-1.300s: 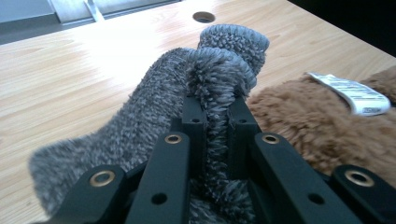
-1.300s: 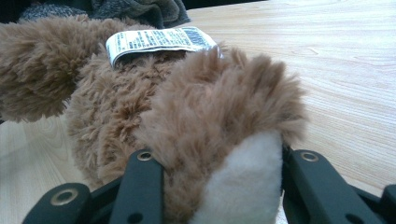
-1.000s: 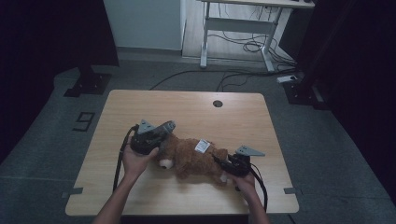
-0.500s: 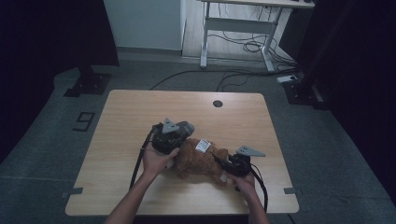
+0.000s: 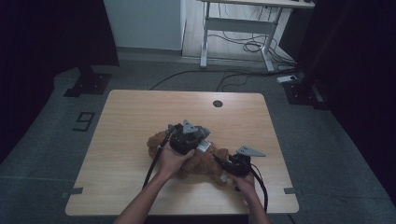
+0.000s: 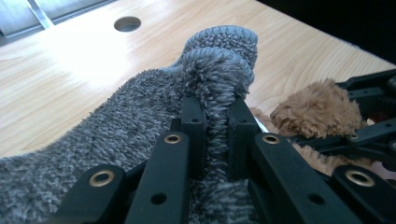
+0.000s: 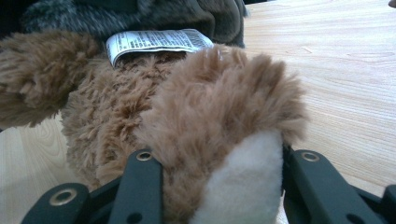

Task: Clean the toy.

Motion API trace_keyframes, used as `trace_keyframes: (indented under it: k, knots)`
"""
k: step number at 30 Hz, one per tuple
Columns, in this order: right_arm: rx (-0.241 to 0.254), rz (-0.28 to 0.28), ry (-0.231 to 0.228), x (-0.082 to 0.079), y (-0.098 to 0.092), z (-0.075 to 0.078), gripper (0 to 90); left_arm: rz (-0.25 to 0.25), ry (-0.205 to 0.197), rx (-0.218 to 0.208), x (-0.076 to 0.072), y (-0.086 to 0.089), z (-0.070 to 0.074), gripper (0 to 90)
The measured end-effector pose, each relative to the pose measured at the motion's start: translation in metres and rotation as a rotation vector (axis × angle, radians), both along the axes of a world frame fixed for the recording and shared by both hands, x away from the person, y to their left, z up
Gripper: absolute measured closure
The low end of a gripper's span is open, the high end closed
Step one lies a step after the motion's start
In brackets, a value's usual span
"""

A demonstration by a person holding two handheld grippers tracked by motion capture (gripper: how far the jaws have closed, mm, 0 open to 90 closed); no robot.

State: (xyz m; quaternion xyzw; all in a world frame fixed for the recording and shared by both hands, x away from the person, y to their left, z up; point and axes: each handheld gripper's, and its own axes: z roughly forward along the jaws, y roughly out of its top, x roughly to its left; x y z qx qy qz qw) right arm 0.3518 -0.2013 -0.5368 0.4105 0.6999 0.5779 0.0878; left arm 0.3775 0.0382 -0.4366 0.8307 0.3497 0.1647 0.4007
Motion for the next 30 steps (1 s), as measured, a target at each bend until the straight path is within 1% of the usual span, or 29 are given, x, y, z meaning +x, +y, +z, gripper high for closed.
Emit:
trace_keyframes:
  k: [3, 5, 6, 8, 12, 14, 19, 22, 30]
  knots:
    - [0.0, -0.001, -0.005, 0.0, 0.0, 0.0, 62.1, 0.002, 0.005, 0.004, 0.001, 0.001, -0.005, 80.6]
    - [0.002, -0.002, -0.005, 0.0, 0.001, 0.0, 62.1, 0.007, 0.009, -0.004, 0.002, 0.005, -0.006, 80.7]
    - [0.002, -0.002, -0.005, 0.0, 0.001, 0.0, 62.1, 0.009, 0.011, -0.001, 0.002, 0.006, -0.006, 80.6]
    - [0.0, 0.0, -0.006, 0.0, 0.001, 0.0, 62.1, 0.012, 0.011, 0.004, 0.003, 0.011, -0.005, 80.6]
    - [0.003, 0.0, -0.005, -0.001, 0.001, 0.0, 61.9, 0.039, 0.014, 0.005, 0.006, 0.024, -0.006, 80.6]
    - [0.003, 0.001, -0.005, -0.001, 0.001, 0.0, 61.8, 0.053, 0.019, -0.001, 0.007, 0.032, -0.007, 80.6]
    - [0.012, 0.003, -0.002, -0.001, 0.001, -0.001, 61.7, 0.084, 0.045, -0.042, 0.01, 0.052, -0.012, 80.6]
    - [0.014, 0.003, -0.003, -0.001, 0.001, -0.001, 61.6, 0.088, 0.04, -0.03, 0.011, 0.058, -0.011, 80.6]
    - [0.017, 0.003, -0.006, -0.002, 0.002, -0.001, 61.6, 0.1, 0.033, -0.03, 0.011, 0.066, -0.009, 80.6]
